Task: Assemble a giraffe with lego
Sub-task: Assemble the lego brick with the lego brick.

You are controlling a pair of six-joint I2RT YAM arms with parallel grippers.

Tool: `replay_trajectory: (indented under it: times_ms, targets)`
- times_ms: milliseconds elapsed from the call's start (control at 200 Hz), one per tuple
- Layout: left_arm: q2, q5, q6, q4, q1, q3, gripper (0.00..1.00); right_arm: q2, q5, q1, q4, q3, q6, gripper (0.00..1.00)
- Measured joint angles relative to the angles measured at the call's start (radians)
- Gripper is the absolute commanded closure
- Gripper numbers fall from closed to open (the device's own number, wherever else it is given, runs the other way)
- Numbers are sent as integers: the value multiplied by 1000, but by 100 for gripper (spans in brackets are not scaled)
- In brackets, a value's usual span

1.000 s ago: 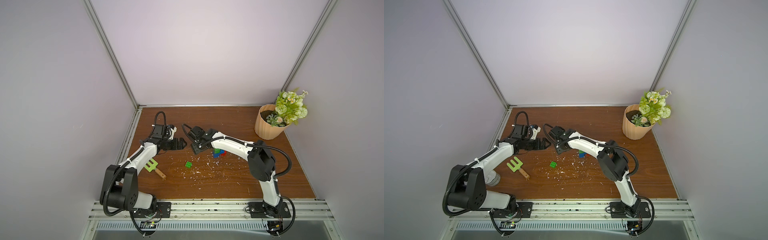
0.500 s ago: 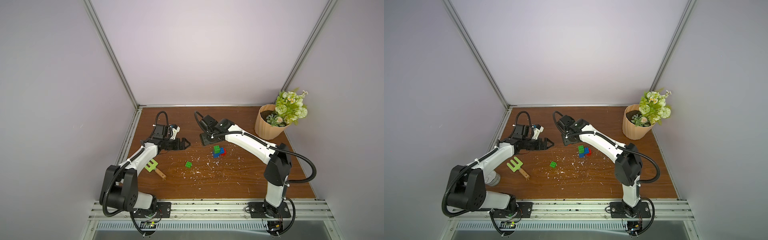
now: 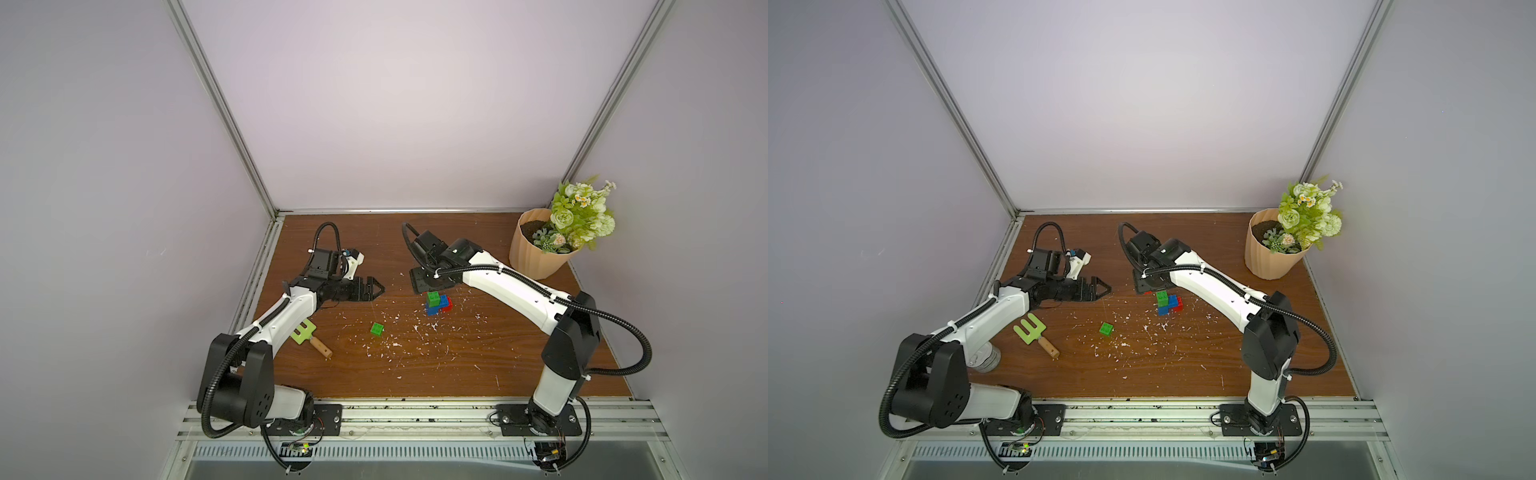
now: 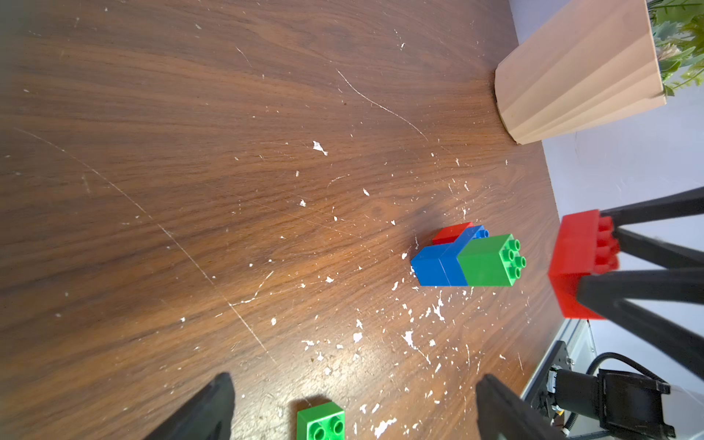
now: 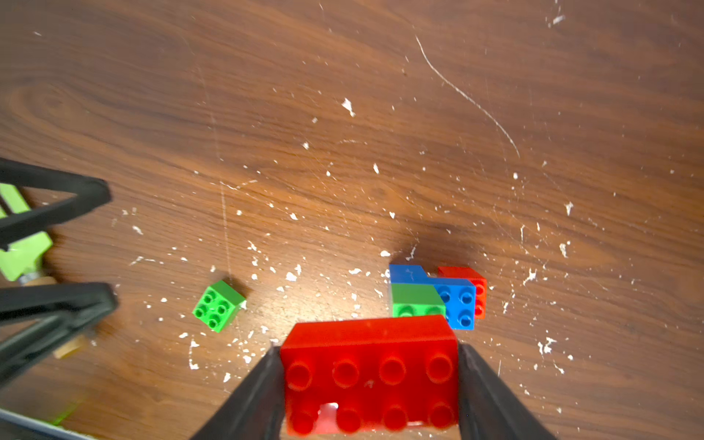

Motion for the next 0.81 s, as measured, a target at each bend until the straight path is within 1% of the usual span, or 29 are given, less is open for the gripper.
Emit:
replay_trajectory:
  times_ms: [225,806]
  targets:
    - [0,0,0,0,-3,0,0,-2,-23,-6,25,-87,18,43]
    - [0,0,0,0,-4,0,0,-2,-30,-6,58,-97,25,43]
